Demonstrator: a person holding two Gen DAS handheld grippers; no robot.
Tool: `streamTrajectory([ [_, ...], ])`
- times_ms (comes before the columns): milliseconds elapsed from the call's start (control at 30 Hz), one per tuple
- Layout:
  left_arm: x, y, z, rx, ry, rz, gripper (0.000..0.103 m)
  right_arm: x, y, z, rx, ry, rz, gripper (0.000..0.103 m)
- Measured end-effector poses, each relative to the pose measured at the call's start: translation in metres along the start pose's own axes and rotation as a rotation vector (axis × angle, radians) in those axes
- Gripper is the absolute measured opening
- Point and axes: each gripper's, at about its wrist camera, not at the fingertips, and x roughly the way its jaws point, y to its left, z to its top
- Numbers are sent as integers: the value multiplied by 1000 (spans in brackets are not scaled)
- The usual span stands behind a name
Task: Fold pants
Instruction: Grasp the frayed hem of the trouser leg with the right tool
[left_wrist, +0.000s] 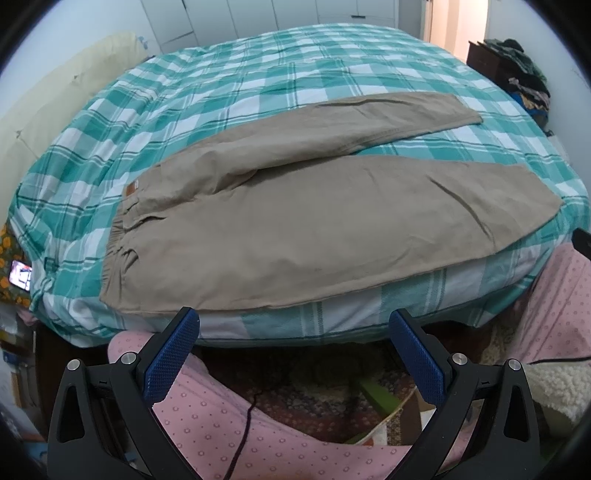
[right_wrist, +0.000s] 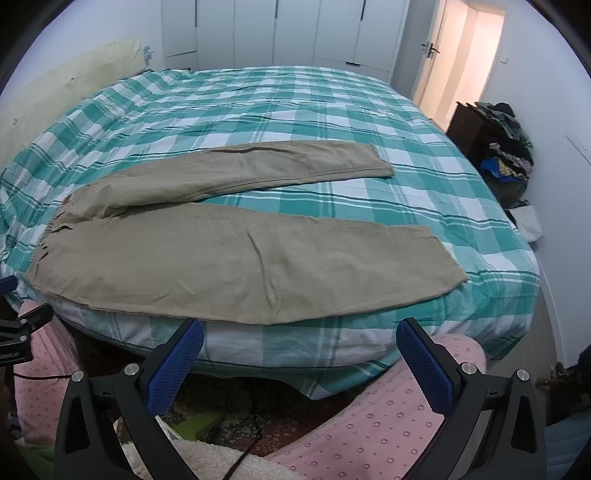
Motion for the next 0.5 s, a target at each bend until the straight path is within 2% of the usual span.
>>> streamTrajectory([
  [100, 1, -1, 13, 3, -22, -14, 102, 3, 10, 5, -23, -11, 65, 103],
  [200, -8, 0, 32, -4, -92, -14, 102, 2, 24, 25, -37, -63, 193, 103],
  [267, -12, 2, 39, -8, -121, -17, 102, -7, 23, 44, -26, -170, 299, 103],
  [300, -13, 3, 40, -11, -128, -20, 102, -18, 13, 58, -1, -306, 350, 103],
  [400, -4, 7, 37, -21, -106, -29, 102, -25, -15, 82, 23, -563, 412, 103],
  [433, 3, 8, 34, -27, -82, -33, 102, -7, -28, 97, 26, -577, 450, 103],
  [467, 11, 9, 31, -35, -54, -36, 102, 14, -37, 107, 44, -548, 472, 103],
  [500, 18, 11, 29, -43, -31, -37, 102, 48, -46, 119, 58, -429, 476, 103],
])
